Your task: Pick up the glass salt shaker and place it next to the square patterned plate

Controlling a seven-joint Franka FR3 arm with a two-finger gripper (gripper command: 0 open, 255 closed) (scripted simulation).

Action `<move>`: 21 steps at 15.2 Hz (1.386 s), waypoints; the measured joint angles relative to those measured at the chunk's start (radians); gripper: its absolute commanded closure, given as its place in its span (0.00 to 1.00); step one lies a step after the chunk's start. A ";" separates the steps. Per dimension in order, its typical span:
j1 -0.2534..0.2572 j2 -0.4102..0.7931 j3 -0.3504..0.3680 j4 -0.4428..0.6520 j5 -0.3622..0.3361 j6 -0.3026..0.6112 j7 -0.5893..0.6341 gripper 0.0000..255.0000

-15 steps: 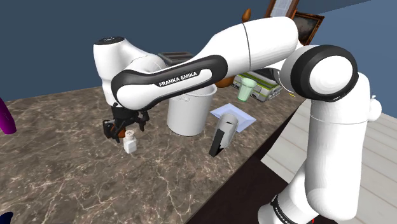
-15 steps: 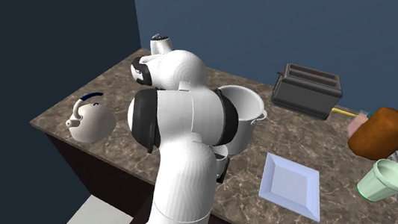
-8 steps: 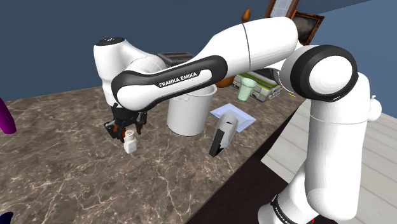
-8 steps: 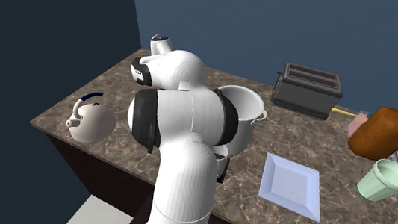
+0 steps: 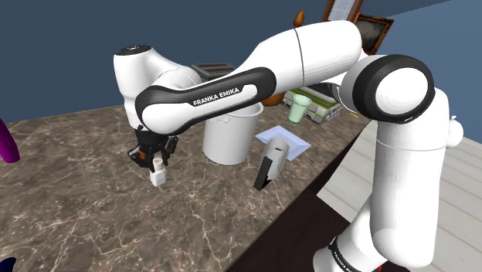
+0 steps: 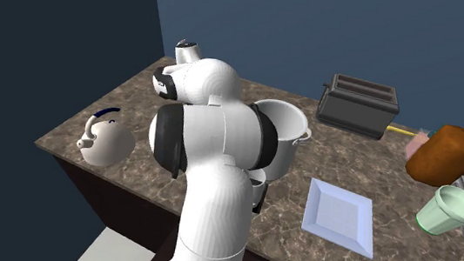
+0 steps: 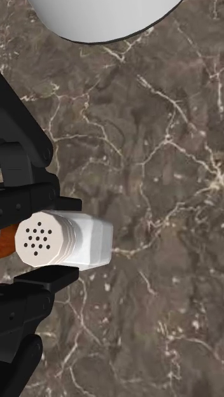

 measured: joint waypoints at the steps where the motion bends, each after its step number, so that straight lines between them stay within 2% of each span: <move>1: 0.000 0.000 0.000 0.000 0.000 0.000 0.000 1.00; 12: -0.003 -0.046 0.014 0.068 0.030 -0.107 -0.025 1.00; 21: 0.002 -0.064 0.021 0.167 0.045 -0.220 -0.048 1.00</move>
